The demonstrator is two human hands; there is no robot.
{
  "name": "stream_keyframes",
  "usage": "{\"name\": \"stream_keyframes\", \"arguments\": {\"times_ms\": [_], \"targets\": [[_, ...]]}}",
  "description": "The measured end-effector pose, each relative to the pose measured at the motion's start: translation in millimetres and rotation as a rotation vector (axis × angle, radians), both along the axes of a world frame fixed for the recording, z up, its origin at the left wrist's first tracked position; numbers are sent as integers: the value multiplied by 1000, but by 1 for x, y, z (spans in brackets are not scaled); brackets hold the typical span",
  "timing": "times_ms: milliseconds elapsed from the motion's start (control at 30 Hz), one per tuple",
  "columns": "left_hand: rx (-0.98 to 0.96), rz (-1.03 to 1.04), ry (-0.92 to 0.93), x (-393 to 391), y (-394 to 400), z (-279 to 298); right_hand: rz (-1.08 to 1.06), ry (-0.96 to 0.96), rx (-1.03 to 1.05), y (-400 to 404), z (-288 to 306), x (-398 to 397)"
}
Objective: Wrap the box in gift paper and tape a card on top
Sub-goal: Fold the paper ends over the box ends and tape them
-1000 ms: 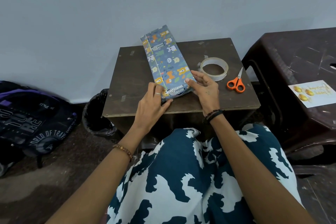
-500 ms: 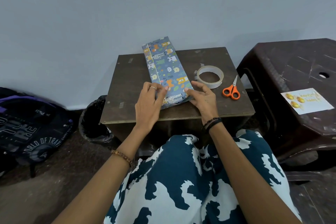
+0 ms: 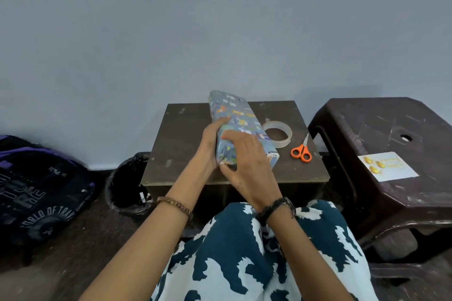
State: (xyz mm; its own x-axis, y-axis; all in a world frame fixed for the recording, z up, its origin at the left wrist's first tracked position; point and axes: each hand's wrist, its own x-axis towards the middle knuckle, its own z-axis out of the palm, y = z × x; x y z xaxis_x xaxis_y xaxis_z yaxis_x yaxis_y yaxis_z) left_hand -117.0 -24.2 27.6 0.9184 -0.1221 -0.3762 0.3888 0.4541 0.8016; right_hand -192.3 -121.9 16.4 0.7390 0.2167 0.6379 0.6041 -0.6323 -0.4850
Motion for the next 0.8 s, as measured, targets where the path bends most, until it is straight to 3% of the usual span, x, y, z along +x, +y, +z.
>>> {"name": "stream_keyframes", "arguments": {"times_ms": [67, 133, 233, 300, 400, 500, 567, 633, 700, 800], "targets": [[-37, -47, 24, -10, 4, -3, 84, 170, 14, -7, 7, -5], [-57, -67, -3, -18, 11, -3, 77, 332, 223, -17, 17, -8], [-69, -73, -52, -24, 21, 3, -198, 350, 591, -39, 32, 9], [-43, -162, -44, -24, 28, 9, -241, 612, 814, -54, 42, 27], [58, -314, -41, -23, 36, 19, -25, 976, 1120, -64, 44, 43], [164, -467, -114, -19, 37, 30, 1, 920, 1221, -65, 36, 48], [359, -484, -194, -11, 36, 30, -64, 867, 1286, -65, 27, 51], [659, -315, -296, -8, 32, 29, -145, 806, 1345, -64, 21, 53], [942, 54, -432, -11, 26, 25, -194, 712, 1415, -63, 16, 56], [980, 478, -502, -29, 10, 11, -180, 577, 1597, -57, 16, 56]]}}
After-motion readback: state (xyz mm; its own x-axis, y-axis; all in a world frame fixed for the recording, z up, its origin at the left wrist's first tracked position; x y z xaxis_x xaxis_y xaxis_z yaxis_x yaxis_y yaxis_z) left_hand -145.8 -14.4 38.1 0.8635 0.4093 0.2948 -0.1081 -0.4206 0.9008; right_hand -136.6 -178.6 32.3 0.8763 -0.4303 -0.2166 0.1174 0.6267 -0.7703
